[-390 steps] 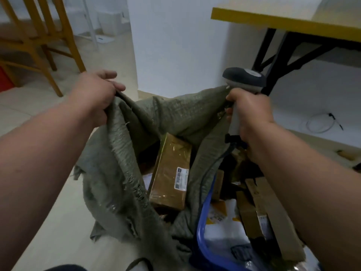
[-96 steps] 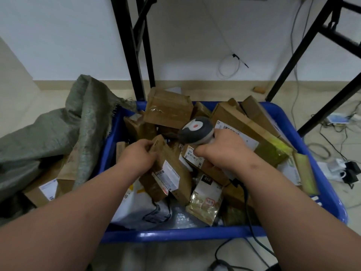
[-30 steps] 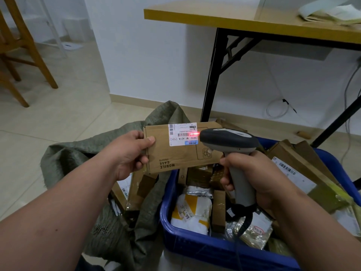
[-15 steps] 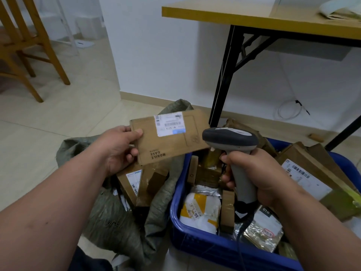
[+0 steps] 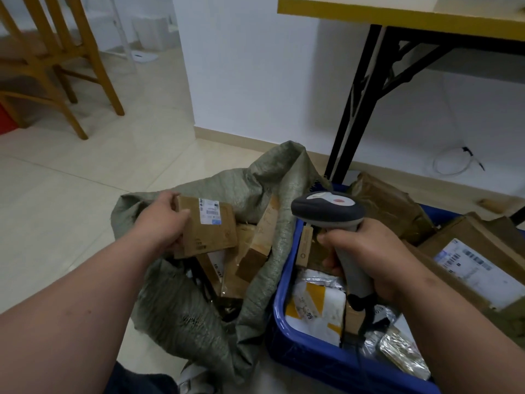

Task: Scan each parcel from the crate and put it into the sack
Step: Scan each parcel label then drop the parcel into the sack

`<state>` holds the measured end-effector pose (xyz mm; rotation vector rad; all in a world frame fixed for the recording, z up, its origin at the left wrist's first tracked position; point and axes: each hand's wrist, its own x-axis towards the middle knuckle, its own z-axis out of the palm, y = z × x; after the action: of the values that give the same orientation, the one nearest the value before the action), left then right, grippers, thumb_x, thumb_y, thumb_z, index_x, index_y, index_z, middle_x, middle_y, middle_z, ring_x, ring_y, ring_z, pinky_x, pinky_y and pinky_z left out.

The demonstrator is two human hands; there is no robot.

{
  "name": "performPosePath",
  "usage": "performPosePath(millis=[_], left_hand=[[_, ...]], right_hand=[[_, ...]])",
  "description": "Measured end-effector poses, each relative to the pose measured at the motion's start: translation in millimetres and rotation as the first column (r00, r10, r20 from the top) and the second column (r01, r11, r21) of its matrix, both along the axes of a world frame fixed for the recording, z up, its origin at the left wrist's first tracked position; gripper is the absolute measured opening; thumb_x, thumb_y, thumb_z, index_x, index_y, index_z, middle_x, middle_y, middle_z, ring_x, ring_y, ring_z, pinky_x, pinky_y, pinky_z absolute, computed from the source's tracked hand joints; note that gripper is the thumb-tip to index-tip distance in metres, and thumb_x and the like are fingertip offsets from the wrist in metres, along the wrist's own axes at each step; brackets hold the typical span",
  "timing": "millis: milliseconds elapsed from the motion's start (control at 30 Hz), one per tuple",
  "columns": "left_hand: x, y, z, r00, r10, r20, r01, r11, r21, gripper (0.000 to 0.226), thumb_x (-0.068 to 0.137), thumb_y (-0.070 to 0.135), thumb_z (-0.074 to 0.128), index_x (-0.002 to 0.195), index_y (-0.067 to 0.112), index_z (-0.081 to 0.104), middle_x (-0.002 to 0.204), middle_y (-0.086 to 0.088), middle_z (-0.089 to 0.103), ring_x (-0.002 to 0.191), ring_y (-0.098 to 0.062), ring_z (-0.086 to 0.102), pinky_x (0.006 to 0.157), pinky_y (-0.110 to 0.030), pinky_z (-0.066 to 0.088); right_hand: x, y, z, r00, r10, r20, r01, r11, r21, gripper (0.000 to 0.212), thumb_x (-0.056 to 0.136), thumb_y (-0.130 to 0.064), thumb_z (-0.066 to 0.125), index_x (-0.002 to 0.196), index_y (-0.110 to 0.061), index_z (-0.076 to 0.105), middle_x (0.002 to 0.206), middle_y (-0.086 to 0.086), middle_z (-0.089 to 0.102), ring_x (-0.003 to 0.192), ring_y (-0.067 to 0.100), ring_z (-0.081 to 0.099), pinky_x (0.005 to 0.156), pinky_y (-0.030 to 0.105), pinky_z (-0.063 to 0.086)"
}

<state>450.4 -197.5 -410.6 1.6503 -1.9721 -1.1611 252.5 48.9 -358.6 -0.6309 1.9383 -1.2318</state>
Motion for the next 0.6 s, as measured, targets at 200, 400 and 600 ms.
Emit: performPosePath(millis=[200, 400, 600], left_hand=[[-16, 13, -15, 0.972, -0.213, 0.100, 0.158, 0.906, 0.393, 0.019, 0.098, 0.008, 0.047, 0.108, 0.023, 0.052, 0.092, -0.017, 0.067, 0.060, -0.026, 0.063, 0.054, -0.034, 0.055], [-29, 18, -9, 0.615, -0.543, 0.572, 0.475, 0.834, 0.280, 0.044, 0.102, 0.027, 0.043, 0.144, 0.014, 0.045, 0.134, -0.012, 0.057, 0.113, -0.027, 0.061, 0.088, -0.031, 0.050], [-44, 24, 2, 0.822, -0.463, 0.331, 0.453, 0.884, 0.114, 0.047, 0.101, 0.030, 0.050, 0.146, 0.017, 0.046, 0.147, -0.006, 0.049, 0.133, -0.024, 0.046, 0.100, -0.031, 0.036]], right_hand=[[-3, -4, -8, 1.000, -0.003, -0.013, 0.003, 1.000, 0.030, 0.012, 0.084, -0.016, 0.073, 0.094, -0.012, 0.067, 0.062, 0.006, 0.069, 0.056, 0.017, 0.068, 0.050, 0.025, 0.052], [-13, 4, -7, 0.999, -0.034, -0.005, 0.034, 0.999, 0.013, 0.012, 0.084, -0.013, 0.072, 0.094, -0.015, 0.067, 0.061, 0.007, 0.069, 0.060, 0.022, 0.069, 0.058, 0.035, 0.056], [-27, 25, -3, 0.996, -0.087, -0.019, 0.087, 0.996, 0.021, 0.014, 0.084, -0.014, 0.073, 0.096, -0.016, 0.066, 0.073, 0.012, 0.071, 0.059, 0.017, 0.071, 0.051, 0.024, 0.054]])
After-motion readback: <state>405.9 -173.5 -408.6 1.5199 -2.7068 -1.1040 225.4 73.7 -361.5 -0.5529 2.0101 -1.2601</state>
